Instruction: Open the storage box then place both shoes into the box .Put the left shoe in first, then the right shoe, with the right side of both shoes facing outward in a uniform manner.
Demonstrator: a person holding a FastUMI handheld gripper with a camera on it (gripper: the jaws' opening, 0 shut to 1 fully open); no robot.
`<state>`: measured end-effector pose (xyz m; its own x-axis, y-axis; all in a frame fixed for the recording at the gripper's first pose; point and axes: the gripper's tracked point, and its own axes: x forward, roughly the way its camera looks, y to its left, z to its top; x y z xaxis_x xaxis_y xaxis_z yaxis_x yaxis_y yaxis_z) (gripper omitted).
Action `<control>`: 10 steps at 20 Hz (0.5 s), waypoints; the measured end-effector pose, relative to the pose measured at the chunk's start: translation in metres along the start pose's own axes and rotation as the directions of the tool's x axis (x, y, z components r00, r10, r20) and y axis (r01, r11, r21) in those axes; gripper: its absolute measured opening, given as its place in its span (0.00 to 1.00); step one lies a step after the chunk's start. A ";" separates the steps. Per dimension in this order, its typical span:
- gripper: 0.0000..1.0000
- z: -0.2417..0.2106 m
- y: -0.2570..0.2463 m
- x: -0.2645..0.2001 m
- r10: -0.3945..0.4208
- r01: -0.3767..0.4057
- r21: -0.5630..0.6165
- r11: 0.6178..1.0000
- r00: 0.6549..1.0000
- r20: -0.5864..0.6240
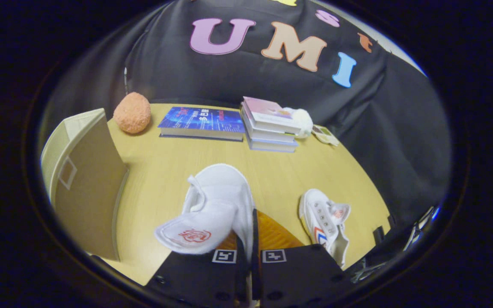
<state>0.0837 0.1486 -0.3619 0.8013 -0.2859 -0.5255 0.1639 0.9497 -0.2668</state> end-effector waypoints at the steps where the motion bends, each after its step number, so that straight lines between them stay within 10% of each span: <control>1: 0.08 0.010 0.000 -0.011 -0.021 0.021 -0.003 1.000 1.000 0.015; 10: 0.08 0.154 0.031 -0.128 -0.075 0.055 0.075 0.996 0.950 0.303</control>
<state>0.0749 0.2337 -0.1789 0.9233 -0.3045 -0.2341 0.2504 0.9394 -0.2343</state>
